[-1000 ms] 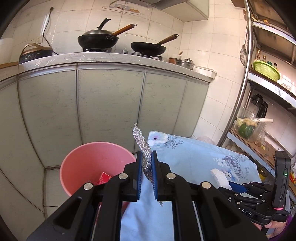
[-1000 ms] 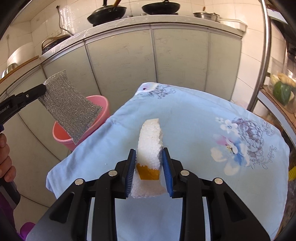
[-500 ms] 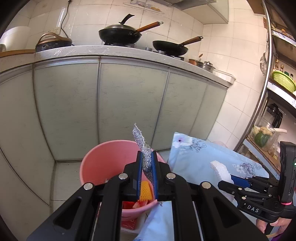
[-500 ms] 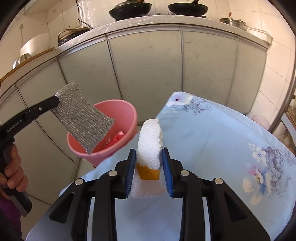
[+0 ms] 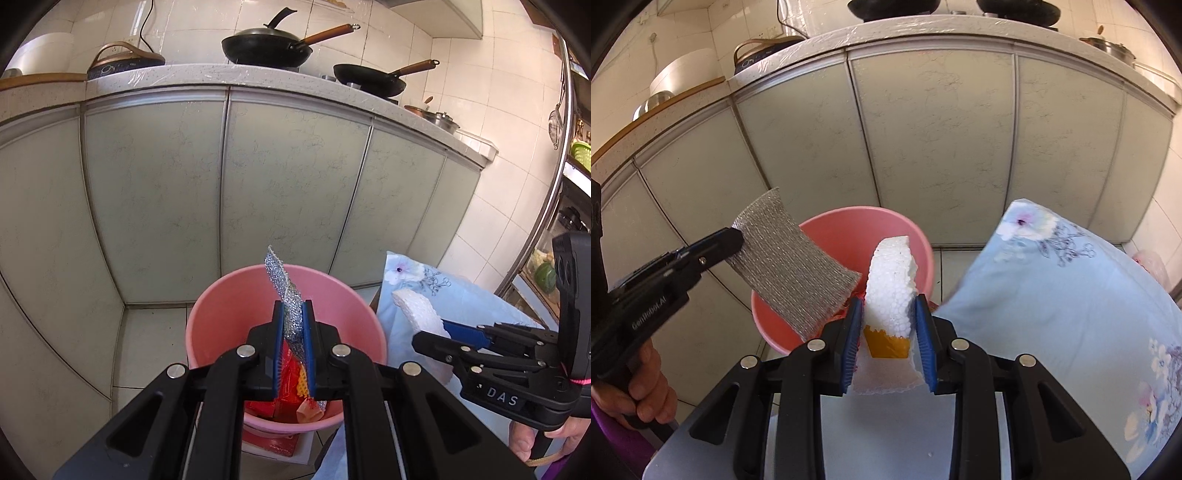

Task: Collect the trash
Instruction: 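Lower both grippers into the bucket and open them to drop the pad and foam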

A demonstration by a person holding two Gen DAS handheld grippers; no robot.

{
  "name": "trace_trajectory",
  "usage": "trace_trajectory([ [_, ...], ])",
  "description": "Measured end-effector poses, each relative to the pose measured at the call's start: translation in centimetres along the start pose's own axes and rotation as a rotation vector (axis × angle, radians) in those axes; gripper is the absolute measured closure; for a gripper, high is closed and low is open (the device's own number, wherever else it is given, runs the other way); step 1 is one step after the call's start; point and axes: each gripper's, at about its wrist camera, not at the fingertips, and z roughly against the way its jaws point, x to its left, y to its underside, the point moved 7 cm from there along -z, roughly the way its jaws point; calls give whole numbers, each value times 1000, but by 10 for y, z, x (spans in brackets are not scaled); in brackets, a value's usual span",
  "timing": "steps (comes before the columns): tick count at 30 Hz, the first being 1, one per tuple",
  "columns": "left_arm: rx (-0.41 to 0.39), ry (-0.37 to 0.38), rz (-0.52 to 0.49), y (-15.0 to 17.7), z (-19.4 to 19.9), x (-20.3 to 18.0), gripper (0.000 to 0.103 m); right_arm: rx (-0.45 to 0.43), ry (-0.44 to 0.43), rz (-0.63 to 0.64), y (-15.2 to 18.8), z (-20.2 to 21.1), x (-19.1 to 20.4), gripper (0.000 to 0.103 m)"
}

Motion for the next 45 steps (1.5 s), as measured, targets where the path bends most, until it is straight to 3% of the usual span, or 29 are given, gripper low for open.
trace_trajectory([
  [15,71,-96,21,17,-40,18,94,69,-14,31,-10,-57,12,73],
  [45,177,-144,45,36,-93,26,94,123,4,-1,-22,-125,-7,73],
])
